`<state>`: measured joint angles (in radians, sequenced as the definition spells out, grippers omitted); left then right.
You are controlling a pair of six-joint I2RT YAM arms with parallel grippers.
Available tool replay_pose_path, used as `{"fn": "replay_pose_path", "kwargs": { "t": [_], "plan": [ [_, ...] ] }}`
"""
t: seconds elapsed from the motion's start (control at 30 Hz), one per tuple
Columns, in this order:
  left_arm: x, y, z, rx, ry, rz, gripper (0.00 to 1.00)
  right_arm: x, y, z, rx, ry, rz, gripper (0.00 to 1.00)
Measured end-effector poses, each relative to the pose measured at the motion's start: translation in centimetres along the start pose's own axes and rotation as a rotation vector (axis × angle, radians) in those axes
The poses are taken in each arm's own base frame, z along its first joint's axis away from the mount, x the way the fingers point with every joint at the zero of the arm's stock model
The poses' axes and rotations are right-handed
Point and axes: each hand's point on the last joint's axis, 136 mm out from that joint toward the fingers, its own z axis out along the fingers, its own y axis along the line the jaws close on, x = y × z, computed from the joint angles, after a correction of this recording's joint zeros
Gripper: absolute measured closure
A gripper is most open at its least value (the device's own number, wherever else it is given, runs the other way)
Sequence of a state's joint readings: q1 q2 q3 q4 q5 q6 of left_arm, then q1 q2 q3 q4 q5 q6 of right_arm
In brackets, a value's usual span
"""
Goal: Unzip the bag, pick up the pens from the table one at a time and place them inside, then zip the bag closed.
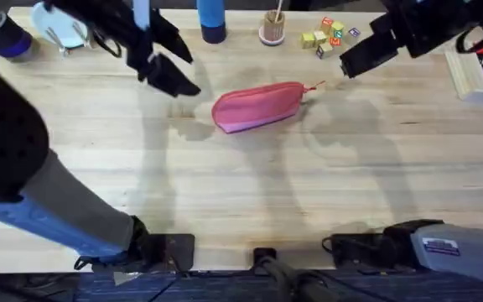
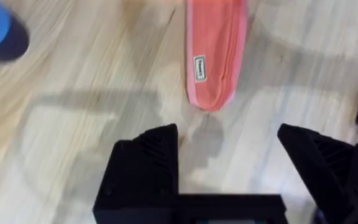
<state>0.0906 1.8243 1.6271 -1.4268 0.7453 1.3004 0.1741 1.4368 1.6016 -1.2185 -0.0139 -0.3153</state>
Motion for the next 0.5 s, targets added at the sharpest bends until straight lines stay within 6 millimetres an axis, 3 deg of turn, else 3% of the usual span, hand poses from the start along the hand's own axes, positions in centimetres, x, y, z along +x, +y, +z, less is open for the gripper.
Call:
{"fn": "replay_pose_path", "kwargs": {
  "t": [0.27,0.5],
  "plan": [
    [-1.2,-1.3,-4.7,-0.151,0.102,-0.248,0.004,0.4,0.1,-0.4,0.001,0.006,0.000,0.004],
    [-1.3,-2.9,-7.3,-0.260,0.130,-0.432,0.006,0.4,0.1,-0.7,0.004,-0.004,0.000,0.004]
  ]
}}
